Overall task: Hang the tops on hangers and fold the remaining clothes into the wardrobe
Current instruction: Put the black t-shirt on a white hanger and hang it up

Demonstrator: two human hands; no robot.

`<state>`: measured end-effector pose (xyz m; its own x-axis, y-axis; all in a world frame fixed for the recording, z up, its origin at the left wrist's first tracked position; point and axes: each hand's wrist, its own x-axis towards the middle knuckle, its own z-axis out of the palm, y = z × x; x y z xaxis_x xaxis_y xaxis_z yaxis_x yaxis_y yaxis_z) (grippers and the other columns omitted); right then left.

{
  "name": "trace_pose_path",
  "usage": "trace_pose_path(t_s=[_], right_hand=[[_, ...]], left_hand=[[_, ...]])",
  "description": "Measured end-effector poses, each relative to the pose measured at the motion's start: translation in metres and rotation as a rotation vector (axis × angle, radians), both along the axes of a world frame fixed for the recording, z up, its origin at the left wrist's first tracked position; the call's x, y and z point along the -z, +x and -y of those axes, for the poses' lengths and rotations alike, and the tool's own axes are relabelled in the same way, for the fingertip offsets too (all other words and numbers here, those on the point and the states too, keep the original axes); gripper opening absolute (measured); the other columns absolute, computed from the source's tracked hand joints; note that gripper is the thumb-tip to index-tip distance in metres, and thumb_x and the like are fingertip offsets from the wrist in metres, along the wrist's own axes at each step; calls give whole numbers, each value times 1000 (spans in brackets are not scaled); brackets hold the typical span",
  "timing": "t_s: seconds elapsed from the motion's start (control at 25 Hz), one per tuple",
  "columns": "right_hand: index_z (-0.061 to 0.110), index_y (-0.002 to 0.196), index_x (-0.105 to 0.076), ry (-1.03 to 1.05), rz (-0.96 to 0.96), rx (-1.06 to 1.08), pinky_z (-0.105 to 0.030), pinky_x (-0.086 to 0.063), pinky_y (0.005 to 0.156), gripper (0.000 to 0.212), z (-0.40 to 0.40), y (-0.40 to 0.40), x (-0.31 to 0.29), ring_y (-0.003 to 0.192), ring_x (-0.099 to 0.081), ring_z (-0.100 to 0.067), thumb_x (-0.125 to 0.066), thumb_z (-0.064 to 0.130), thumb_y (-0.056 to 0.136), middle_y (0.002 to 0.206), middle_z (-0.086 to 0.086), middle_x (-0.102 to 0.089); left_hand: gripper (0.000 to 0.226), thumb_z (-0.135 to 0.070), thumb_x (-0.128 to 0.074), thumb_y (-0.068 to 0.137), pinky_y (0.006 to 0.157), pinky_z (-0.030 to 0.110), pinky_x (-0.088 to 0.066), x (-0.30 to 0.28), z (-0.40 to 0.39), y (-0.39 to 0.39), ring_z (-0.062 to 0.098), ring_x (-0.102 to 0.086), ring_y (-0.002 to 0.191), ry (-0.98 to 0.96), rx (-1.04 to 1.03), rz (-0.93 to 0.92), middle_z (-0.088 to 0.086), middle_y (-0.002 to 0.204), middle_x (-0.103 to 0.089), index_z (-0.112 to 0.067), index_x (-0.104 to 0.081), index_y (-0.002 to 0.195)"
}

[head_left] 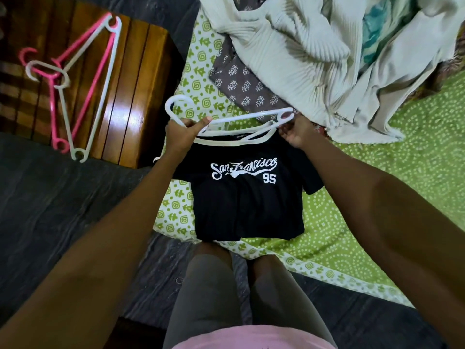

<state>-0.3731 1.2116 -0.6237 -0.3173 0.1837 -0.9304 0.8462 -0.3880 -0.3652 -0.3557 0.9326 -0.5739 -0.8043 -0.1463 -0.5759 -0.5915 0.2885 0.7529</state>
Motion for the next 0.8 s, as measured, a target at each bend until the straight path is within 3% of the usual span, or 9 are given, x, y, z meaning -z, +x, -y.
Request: trace_pose_path(t_s=[0.08, 0.16, 0.28, 0.32, 0.4, 0.48, 0.56, 0.68, 0.8], right_hand=[[14, 71, -52, 158, -9, -174, -17, -40, 45, 22, 11, 8, 5, 50, -47, -8, -50, 16, 92, 65, 0, -51], [16, 67, -52, 421, -124, -480, -20, -40, 51, 22, 19, 18, 12, 56, -46, -7, -69, 22, 81, 68, -1, -53], [7, 85, -62, 662, -139, -764, -32, -48, 69, 26, 23, 23, 24, 74, -55, -18, -74, 27, 74, 79, -6, -59], [3, 88, -62, 681, -120, -724, -37, -51, 72, 24, 22, 23, 26, 74, -57, -22, -70, 23, 76, 79, -9, -59], [-1, 94, -61, 517, -57, -359, -41, -55, 73, 17, 17, 18, 20, 69, -58, -24, -61, 12, 84, 77, -10, -59], [5, 95, -56, 136, 10, 72, -34, -54, 71, 7, 10, 15, 8, 70, -58, -19, -51, 7, 92, 79, -7, -60], [9, 84, -56, -28, 42, 255, -27, -53, 63, 17, -5, 17, 4, 67, -60, -16, -42, 7, 94, 72, -5, -63], [12, 71, -54, 154, 4, 175, -17, -43, 38, 17, -15, 24, -6, 53, -55, -12, -51, 5, 86, 58, -3, -58], [10, 59, -57, 724, -131, -245, -24, -47, 40, 15, -21, 28, -13, 39, -56, -12, -62, 10, 73, 51, -6, -54]], left_hand=[[57, -35, -78, 74, 49, 22, -28, 0, -2, -5, 4, -31, 41, -16, -24, -11, -12, 37, -34, -12, -36, 45], [56, -36, -78, 73, 47, 21, -28, 3, -6, -6, 4, -32, 40, -38, -26, -29, -8, 40, -36, -14, -36, 45], [57, -40, -79, 71, 49, 24, -30, 6, -11, -3, 8, -34, 42, -63, -58, -53, -1, 45, -37, -15, -34, 46], [59, -40, -79, 71, 49, 23, -30, 6, -13, -2, 6, -33, 41, -71, -64, -55, -6, 42, -35, -16, -31, 45], [60, -38, -80, 70, 49, 21, -31, 6, -13, 0, 3, -31, 38, -72, -75, -70, -11, 35, -32, -17, -29, 45], [58, -40, -80, 66, 51, 23, -31, 6, -13, 2, 3, -32, 38, -88, -72, -77, -11, 34, -32, -17, -32, 44], [55, -46, -77, 62, 54, 26, -31, 7, -15, 5, 7, -32, 41, -131, -46, -74, -10, 34, -33, -16, -36, 42], [52, -46, -76, 65, 54, 25, -32, 4, -24, 10, 10, -35, 44, -237, 16, -90, -7, 41, -37, -14, -41, 44], [44, -49, -75, 69, 58, 23, -40, -2, -33, 16, 12, -51, 53, -408, 137, -115, -3, 53, -53, -16, -52, 52]])
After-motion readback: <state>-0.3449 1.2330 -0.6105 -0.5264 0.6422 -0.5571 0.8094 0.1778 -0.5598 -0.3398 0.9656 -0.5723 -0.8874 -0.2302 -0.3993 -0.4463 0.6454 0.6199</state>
